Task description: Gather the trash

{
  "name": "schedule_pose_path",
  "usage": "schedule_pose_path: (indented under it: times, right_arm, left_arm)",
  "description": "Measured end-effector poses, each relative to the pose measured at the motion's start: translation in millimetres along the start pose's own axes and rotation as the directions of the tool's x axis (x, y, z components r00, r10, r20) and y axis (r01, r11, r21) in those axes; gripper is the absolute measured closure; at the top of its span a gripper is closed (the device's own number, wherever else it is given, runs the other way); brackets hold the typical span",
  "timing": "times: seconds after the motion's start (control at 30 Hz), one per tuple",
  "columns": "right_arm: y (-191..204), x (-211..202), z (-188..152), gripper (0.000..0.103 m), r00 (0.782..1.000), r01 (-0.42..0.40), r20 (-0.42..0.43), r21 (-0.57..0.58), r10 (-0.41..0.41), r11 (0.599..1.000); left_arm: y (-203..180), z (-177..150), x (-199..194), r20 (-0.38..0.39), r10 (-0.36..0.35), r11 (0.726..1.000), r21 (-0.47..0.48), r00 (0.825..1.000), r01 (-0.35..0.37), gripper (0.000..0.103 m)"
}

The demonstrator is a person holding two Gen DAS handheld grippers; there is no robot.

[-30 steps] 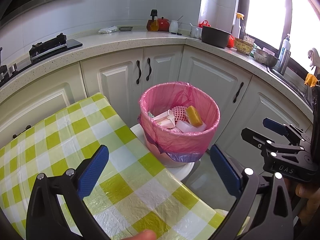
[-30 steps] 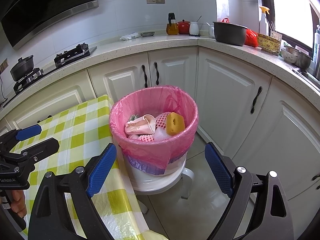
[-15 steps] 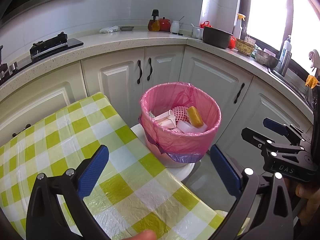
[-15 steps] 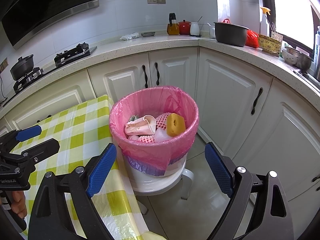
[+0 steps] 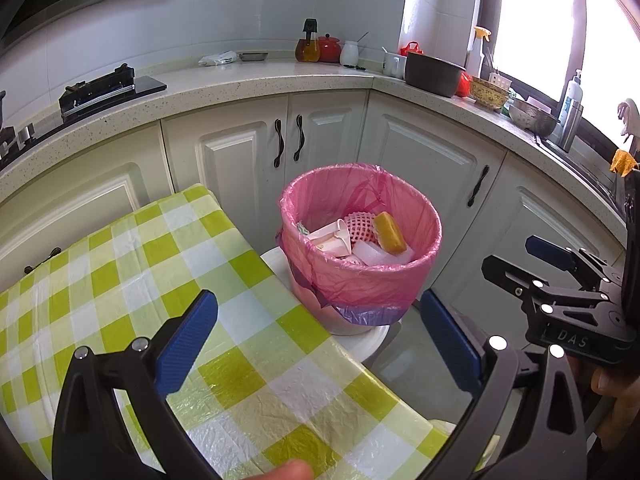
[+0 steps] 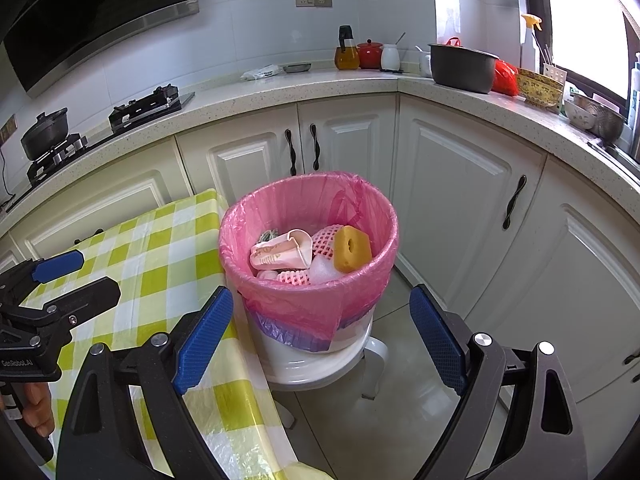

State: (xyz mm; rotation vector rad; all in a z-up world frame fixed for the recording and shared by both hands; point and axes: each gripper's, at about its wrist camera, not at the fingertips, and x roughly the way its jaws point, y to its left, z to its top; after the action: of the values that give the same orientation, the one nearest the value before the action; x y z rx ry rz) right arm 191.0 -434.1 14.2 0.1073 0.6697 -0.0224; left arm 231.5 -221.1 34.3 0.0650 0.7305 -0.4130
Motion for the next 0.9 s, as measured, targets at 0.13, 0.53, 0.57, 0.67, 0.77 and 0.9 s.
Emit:
schedule_pose_path:
  times: [0.13, 0.53, 0.57, 0.67, 0.77, 0.9]
  right_arm:
    - [-0.1, 1.0, -0.4, 0.018, 1.0, 0.0, 0.001, -0.002, 0.0, 1.0]
    - [-0.3, -0.7, -0.8, 0.018, 1.0, 0.0, 0.011, -0.008, 0.001, 1.0]
    - [-0.3, -0.7, -0.9, 0.018, 1.0, -0.001, 0.011, -0.007, 0.001, 1.0]
    - [-0.2, -0.7, -1.0, 0.018, 1.0, -0.001, 0.012, -0.009, 0.001, 1.0]
    - [-0.1, -0.6, -0.9, 0.018, 1.0, -0.001, 0.011, -0.009, 0.002, 1.0]
    - [0.0, -1.1, -0.6, 0.018, 1.0, -0.001, 0.012, -0.008, 0.001, 1.0]
  left_arm:
    - [0.0, 0.1, 0.1, 0.0, 0.0, 1.0, 0.001, 1.0, 0.0, 0.005]
    - [-0.9, -1.6, 1.0, 0.001, -0.002, 1.0, 0.0, 1.0, 0.002, 0.005]
    - [-1.8, -1.7, 1.2, 0.002, -0.003, 1.0, 0.0, 1.0, 0.003, 0.005]
    - [-3.4, -3.3, 2.0, 0.003, -0.003, 1.0, 0.002, 1.0, 0.003, 0.005]
    - [-4.0, -4.2, 2.6, 0.001, -0.005, 1.0, 0.001, 1.0, 0.005, 0.005]
    - [-3.5, -3.4, 2.2, 0.004, -0.005, 1.0, 0.002, 1.0, 0.005, 0.005]
